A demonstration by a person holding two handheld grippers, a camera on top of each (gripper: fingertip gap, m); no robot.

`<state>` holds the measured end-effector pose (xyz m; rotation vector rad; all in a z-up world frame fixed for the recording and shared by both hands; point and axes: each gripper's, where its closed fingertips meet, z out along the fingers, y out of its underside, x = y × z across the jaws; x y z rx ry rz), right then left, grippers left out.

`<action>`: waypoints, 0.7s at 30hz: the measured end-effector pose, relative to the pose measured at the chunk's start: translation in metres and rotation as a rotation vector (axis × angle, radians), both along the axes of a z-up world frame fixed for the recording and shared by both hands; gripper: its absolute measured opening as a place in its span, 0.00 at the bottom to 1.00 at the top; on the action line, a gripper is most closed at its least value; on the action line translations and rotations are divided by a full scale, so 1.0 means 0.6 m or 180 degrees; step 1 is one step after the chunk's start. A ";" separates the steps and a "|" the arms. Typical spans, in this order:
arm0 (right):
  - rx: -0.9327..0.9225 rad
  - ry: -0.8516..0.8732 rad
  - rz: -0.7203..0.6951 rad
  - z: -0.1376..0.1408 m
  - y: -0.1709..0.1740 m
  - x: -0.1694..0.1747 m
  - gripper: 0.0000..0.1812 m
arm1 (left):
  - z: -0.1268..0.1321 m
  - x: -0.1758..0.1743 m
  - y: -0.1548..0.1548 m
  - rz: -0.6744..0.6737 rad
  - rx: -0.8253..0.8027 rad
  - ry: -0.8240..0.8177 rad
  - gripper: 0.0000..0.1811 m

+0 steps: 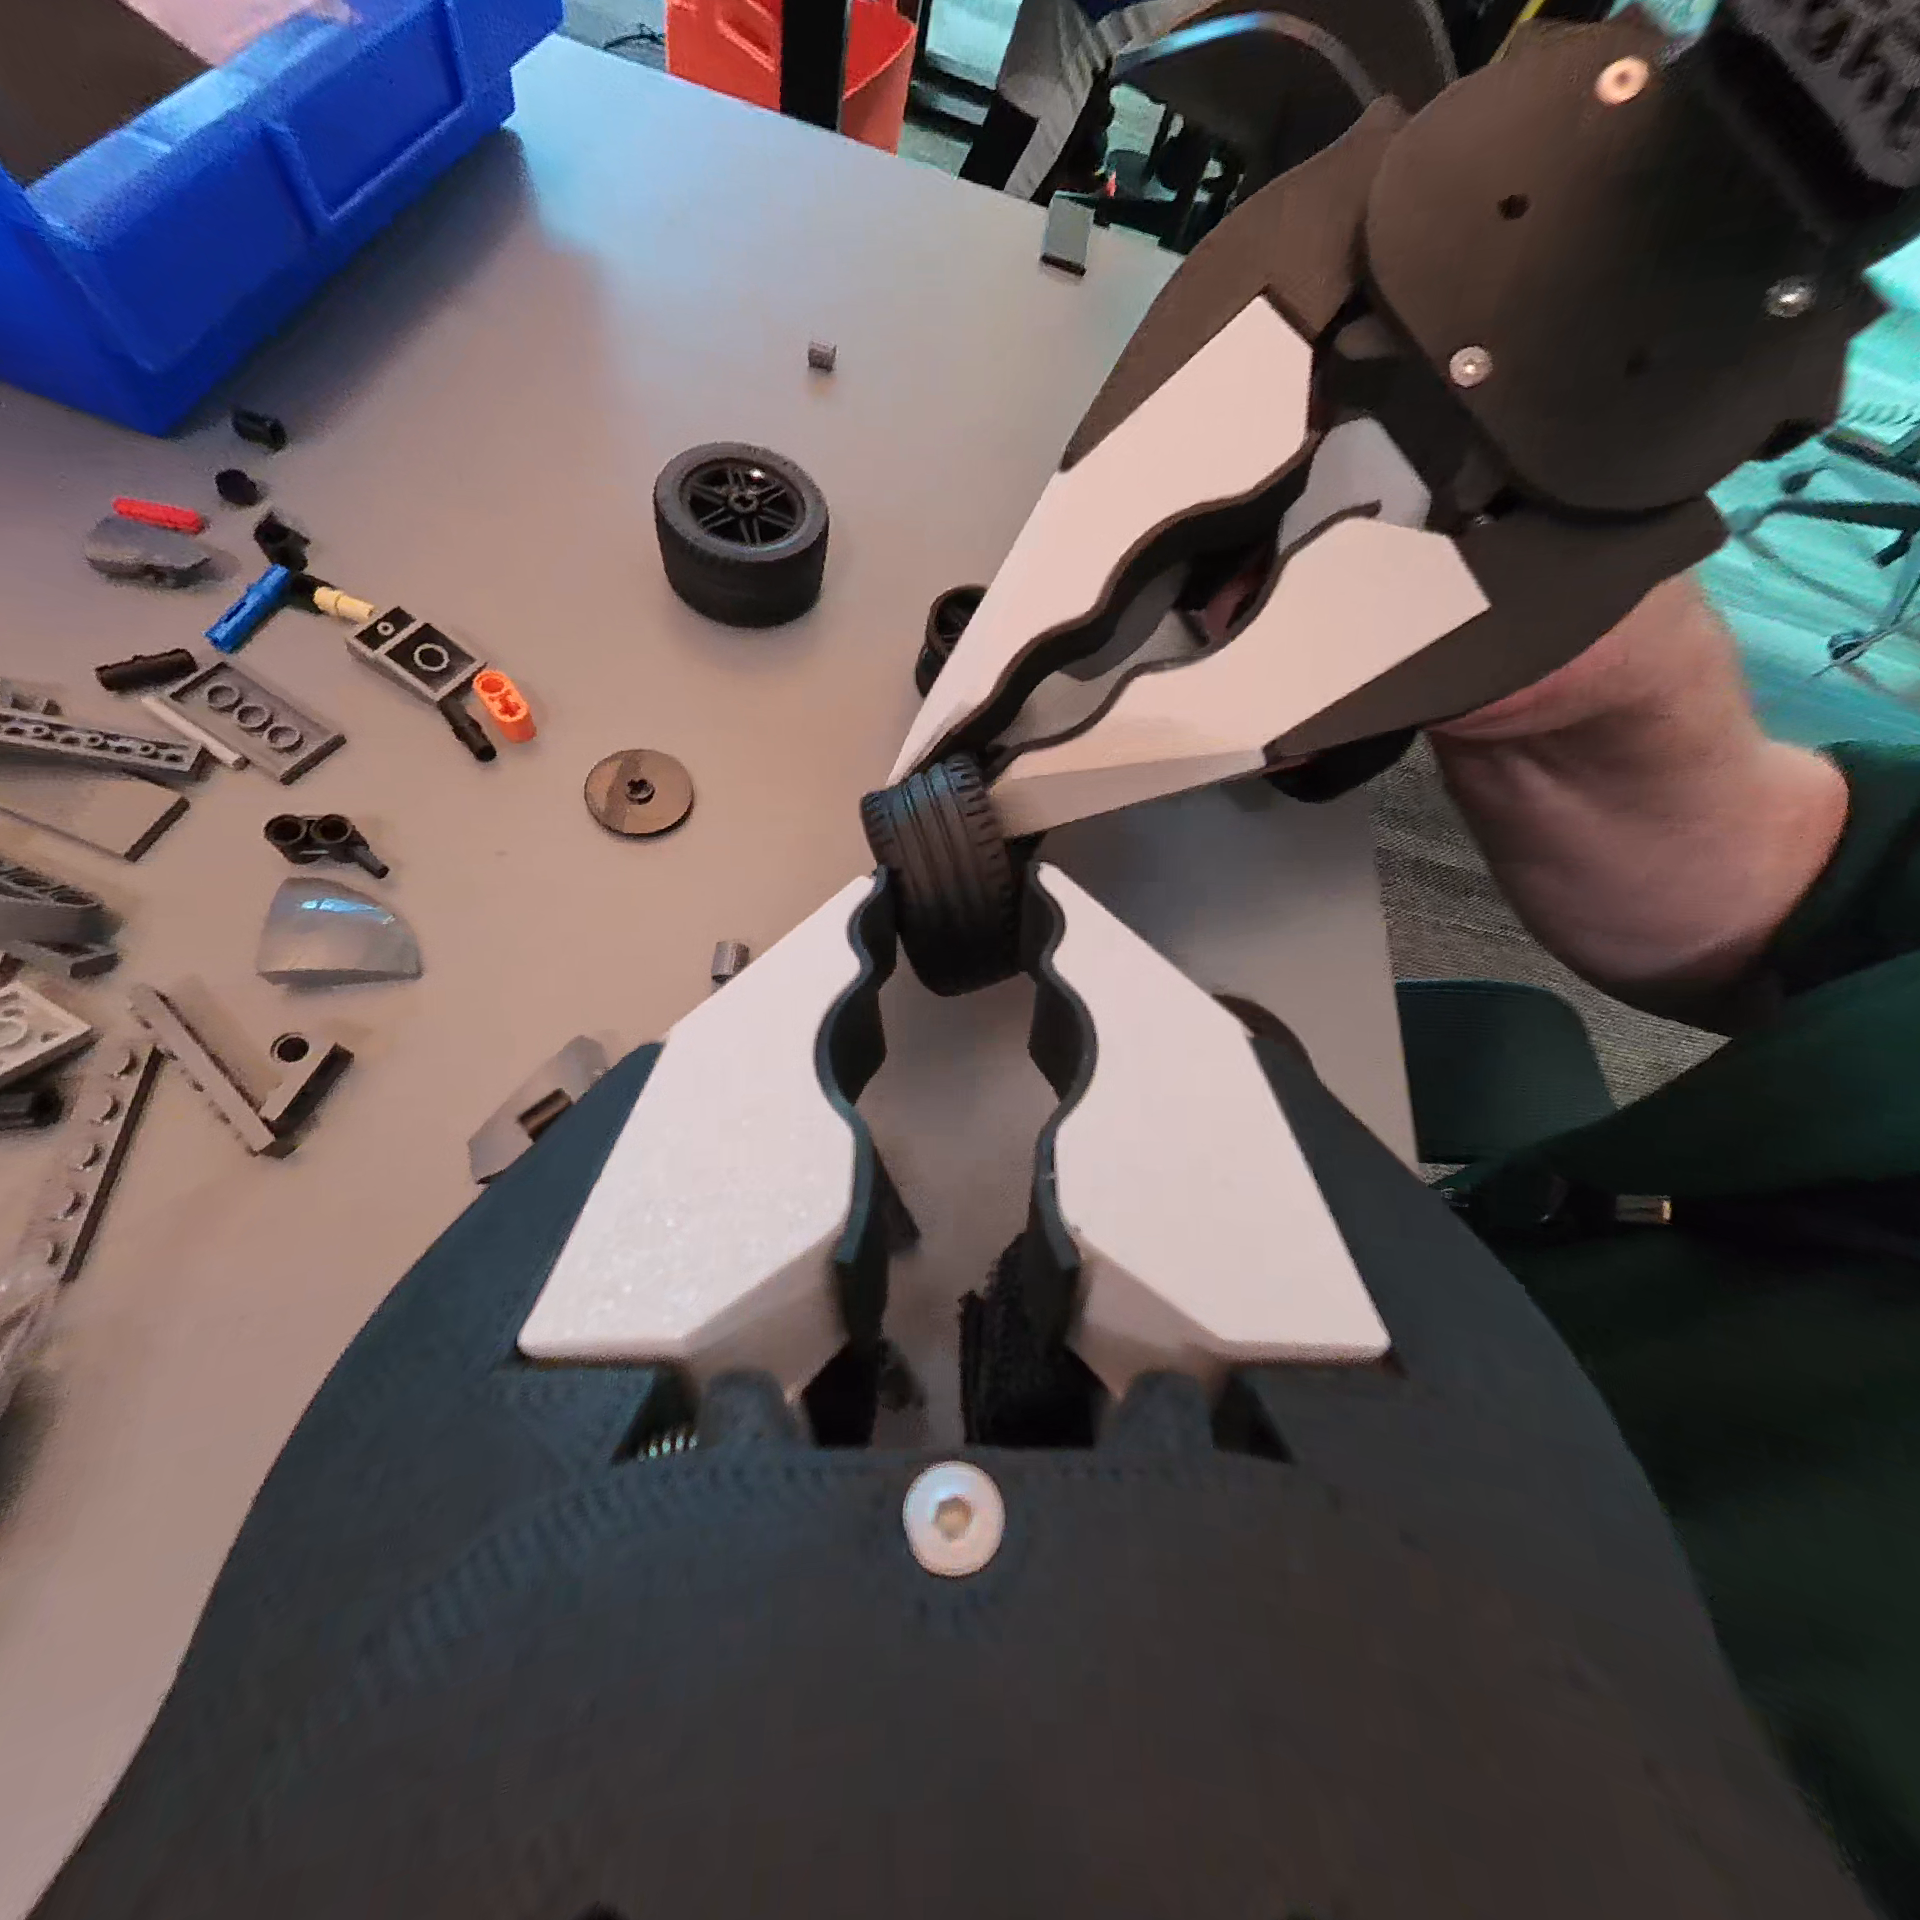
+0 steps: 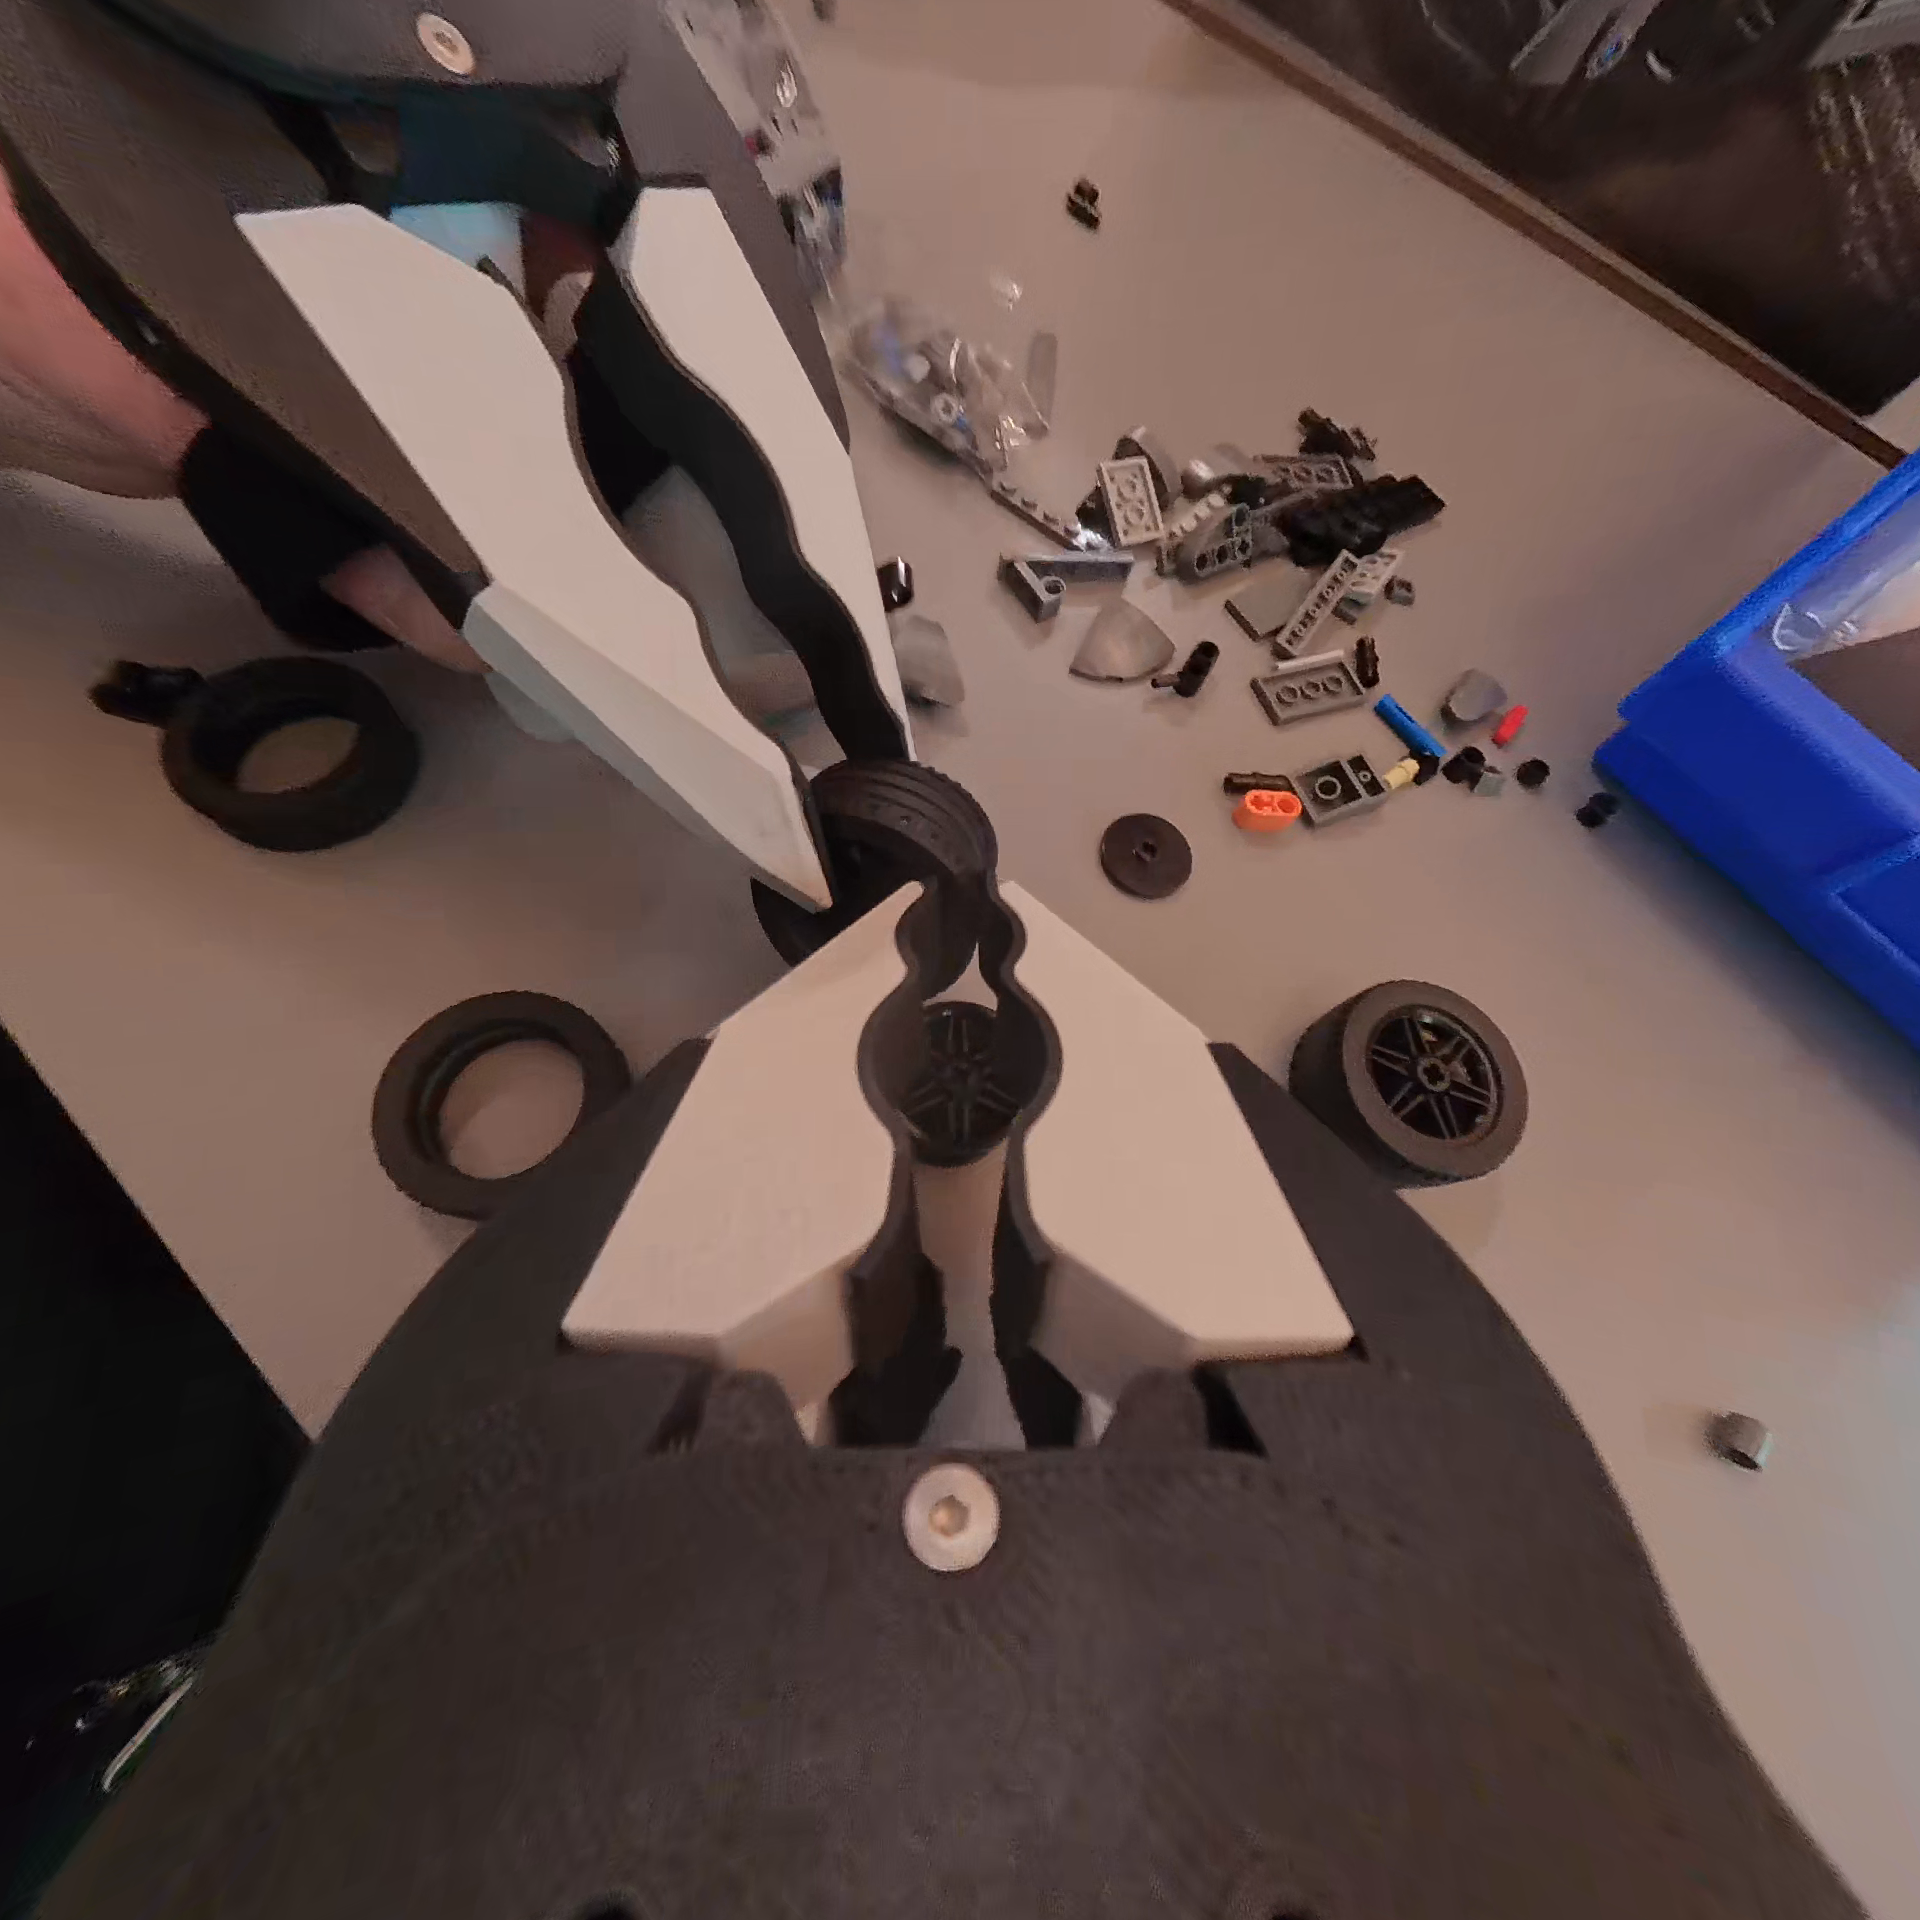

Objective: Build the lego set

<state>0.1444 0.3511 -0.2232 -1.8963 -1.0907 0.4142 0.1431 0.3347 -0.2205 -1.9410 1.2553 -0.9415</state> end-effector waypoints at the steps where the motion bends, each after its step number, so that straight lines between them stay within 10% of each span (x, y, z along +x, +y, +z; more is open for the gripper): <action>1: 0.0003 -0.0085 -0.0036 -0.004 0.002 0.001 0.01 | -0.004 0.000 0.001 0.0011 0.0031 0.0040 0.12; 16: -0.0290 -0.1028 -0.0059 -0.036 0.017 -0.006 0.01 | -0.037 -0.010 0.017 0.0038 0.0706 0.0716 0.10; 21: -0.0689 -0.0450 0.0262 -0.028 0.011 -0.006 0.06 | -0.037 -0.014 0.020 0.0042 0.0676 0.0734 0.10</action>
